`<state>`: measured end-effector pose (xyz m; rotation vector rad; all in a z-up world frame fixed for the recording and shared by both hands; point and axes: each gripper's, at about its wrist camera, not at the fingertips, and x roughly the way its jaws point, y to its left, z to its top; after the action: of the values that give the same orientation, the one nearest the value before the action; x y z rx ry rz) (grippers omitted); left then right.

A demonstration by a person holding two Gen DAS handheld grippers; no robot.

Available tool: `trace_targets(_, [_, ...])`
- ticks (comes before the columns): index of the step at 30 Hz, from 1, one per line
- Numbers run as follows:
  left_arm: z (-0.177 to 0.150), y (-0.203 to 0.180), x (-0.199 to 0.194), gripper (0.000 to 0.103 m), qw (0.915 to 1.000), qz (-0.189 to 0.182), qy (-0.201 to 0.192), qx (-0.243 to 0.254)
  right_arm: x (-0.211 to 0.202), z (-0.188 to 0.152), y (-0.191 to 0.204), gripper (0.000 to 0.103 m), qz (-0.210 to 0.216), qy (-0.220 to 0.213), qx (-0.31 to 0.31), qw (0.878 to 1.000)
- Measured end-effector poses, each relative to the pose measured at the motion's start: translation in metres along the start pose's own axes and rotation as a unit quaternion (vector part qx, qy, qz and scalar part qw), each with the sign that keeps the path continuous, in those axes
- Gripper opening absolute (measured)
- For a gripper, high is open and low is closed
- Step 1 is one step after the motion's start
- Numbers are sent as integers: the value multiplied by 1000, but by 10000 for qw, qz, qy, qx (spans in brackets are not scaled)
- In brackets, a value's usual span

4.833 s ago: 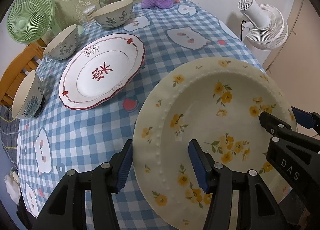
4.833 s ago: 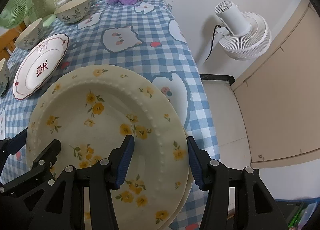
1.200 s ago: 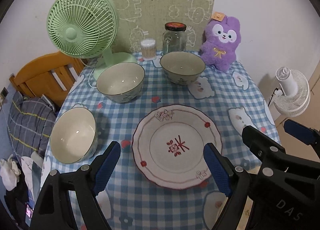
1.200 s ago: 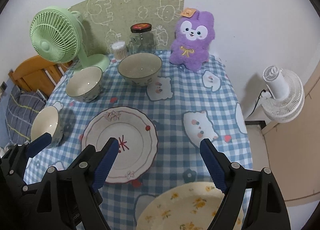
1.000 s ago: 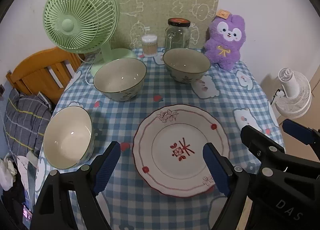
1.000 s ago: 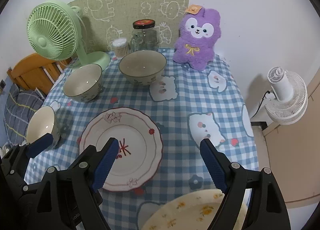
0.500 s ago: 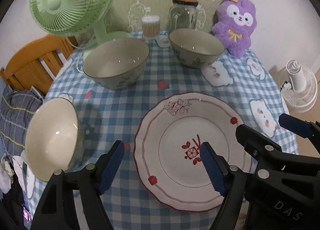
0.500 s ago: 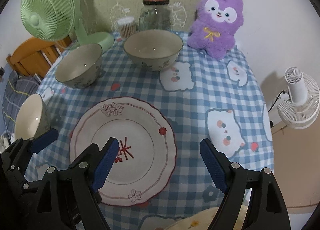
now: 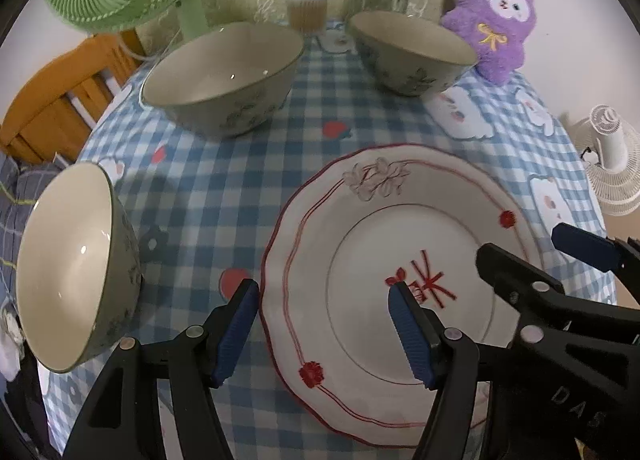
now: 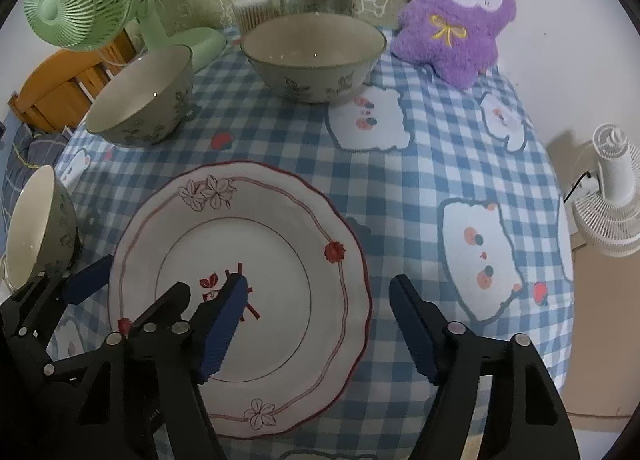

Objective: Organize plates and bowls
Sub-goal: 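Move both grippers down to the rim of the white red-rimmed plate, then close both grippers on the white plate's rim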

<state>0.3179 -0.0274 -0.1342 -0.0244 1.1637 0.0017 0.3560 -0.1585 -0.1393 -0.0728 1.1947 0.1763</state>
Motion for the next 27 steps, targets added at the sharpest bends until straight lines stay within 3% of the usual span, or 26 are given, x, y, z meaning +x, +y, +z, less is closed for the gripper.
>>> trace_targets(4, [-2, 3, 9, 63, 9999, 3, 107, -23, 7, -1, 0, 69, 91, 76, 22, 9999])
trace_targets(9, [-3, 1, 8, 61, 10000, -28, -27, -32, 12, 0, -2, 64, 109, 76, 57, 9999])
trace_targets(17, [2, 0, 9, 61, 9999, -3, 93, -75, 21, 4, -6, 62, 166, 151, 175, 9996])
trace_targets(24, [3, -1, 10, 61, 9999, 19, 119, -62, 22, 5, -9, 50, 70, 196, 191, 9996])
trace_targets(27, [3, -1, 10, 61, 9999, 49, 112, -44, 24, 6, -9, 50, 68, 219, 168, 9996])
